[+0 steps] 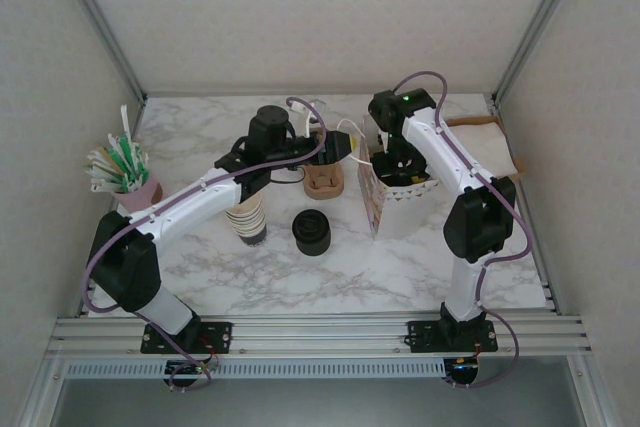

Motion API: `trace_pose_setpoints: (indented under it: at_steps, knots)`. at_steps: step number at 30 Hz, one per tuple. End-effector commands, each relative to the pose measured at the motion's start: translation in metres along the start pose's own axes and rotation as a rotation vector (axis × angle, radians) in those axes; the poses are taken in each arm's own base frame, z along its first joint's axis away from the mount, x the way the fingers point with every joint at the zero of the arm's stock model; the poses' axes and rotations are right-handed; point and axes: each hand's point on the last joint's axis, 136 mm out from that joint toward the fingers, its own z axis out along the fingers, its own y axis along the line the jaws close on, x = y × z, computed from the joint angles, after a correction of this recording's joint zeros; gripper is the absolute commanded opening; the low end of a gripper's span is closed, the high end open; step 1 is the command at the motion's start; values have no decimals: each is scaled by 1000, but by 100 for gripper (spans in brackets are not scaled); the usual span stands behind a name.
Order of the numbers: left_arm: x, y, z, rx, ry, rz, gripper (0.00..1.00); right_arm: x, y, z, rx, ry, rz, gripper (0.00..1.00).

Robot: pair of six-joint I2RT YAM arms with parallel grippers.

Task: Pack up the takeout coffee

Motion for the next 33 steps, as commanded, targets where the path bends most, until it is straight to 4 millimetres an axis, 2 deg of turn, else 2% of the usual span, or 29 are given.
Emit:
trace_pose_setpoints:
  at_steps: [1,21,33]
  knots:
    - [-10,-7,1,29,-28,11,66,0,-3,-15,-5,-51,-2,80]
    - [-9,-6,3,33,-25,8,66,6,-3,-41,-15,-103,-1,83]
    - [-11,-8,3,38,-29,9,66,14,-1,-69,-30,-163,-6,83]
